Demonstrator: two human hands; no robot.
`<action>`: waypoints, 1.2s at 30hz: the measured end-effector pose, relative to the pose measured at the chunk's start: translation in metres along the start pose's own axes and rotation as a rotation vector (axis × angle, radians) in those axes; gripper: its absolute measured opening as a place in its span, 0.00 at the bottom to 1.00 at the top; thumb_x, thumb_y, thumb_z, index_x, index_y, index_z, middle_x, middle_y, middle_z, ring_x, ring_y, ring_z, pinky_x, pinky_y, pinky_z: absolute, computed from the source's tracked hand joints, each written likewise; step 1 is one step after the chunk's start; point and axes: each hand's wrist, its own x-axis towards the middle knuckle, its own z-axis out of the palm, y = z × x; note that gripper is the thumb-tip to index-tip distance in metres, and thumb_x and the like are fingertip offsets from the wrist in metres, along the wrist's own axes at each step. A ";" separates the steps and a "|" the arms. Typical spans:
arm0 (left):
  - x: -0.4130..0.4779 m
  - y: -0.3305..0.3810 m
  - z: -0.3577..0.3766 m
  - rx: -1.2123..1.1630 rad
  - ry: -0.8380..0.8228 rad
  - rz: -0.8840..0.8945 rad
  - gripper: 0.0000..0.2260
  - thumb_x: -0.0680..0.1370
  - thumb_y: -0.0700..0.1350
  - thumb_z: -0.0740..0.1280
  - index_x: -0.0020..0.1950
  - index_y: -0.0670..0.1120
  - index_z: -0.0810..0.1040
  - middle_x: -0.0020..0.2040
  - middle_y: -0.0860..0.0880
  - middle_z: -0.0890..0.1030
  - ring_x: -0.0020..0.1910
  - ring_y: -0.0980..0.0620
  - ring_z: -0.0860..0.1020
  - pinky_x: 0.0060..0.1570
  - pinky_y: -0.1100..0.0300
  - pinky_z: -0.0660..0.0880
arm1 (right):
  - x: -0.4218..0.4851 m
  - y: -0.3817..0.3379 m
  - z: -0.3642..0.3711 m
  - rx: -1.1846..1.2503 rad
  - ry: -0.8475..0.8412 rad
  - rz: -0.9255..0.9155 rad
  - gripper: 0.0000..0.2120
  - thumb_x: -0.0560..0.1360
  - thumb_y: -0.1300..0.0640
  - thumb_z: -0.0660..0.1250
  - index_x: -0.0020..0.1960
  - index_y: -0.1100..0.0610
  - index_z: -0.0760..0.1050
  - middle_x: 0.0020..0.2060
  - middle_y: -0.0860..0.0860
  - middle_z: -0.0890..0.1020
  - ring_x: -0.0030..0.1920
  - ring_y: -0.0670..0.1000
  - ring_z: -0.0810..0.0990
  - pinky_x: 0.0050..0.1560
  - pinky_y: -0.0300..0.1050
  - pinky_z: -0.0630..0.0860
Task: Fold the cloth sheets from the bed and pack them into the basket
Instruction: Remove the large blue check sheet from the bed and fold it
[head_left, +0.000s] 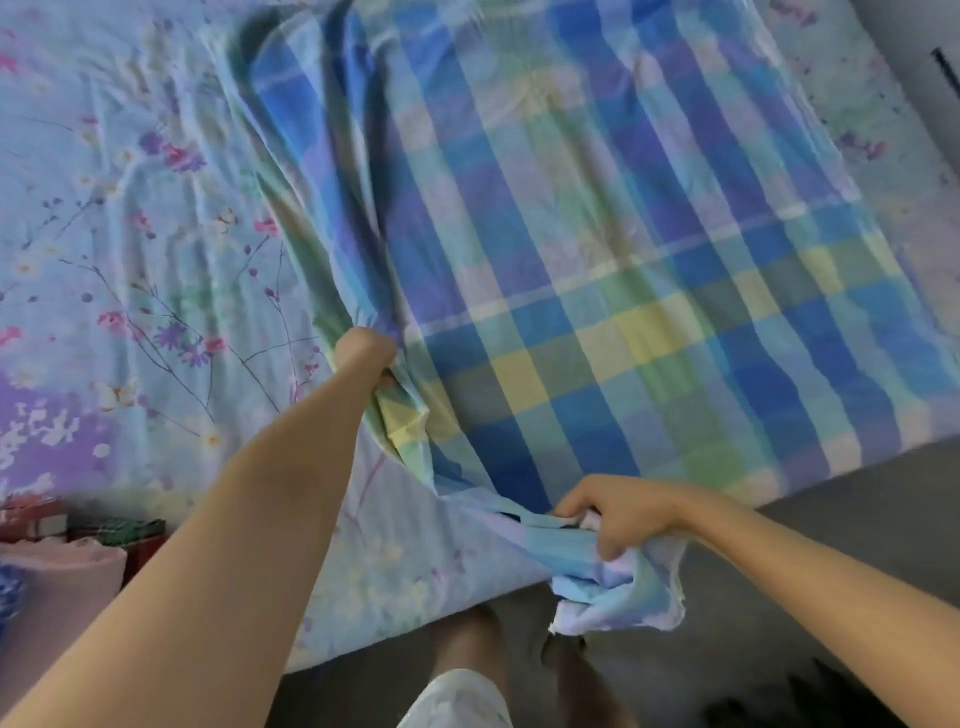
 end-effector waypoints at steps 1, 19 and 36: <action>0.004 -0.003 0.001 -0.026 0.003 -0.040 0.13 0.78 0.45 0.64 0.56 0.37 0.76 0.47 0.40 0.81 0.44 0.44 0.82 0.48 0.51 0.81 | 0.001 0.000 0.000 0.012 -0.001 -0.005 0.26 0.65 0.72 0.62 0.39 0.38 0.74 0.27 0.32 0.76 0.30 0.36 0.72 0.36 0.35 0.68; 0.074 -0.053 -0.061 -0.415 -0.076 -0.237 0.13 0.72 0.48 0.73 0.41 0.46 0.70 0.35 0.47 0.75 0.31 0.53 0.75 0.34 0.60 0.75 | -0.006 0.019 0.015 0.130 0.081 0.083 0.12 0.60 0.63 0.63 0.37 0.47 0.69 0.33 0.46 0.69 0.35 0.47 0.65 0.36 0.43 0.62; -0.035 0.183 0.017 -0.413 0.191 0.400 0.05 0.67 0.38 0.72 0.40 0.40 0.78 0.35 0.49 0.80 0.29 0.59 0.74 0.28 0.65 0.72 | -0.125 0.148 0.027 0.675 0.871 0.340 0.51 0.68 0.73 0.65 0.75 0.39 0.44 0.36 0.51 0.70 0.35 0.49 0.71 0.33 0.36 0.70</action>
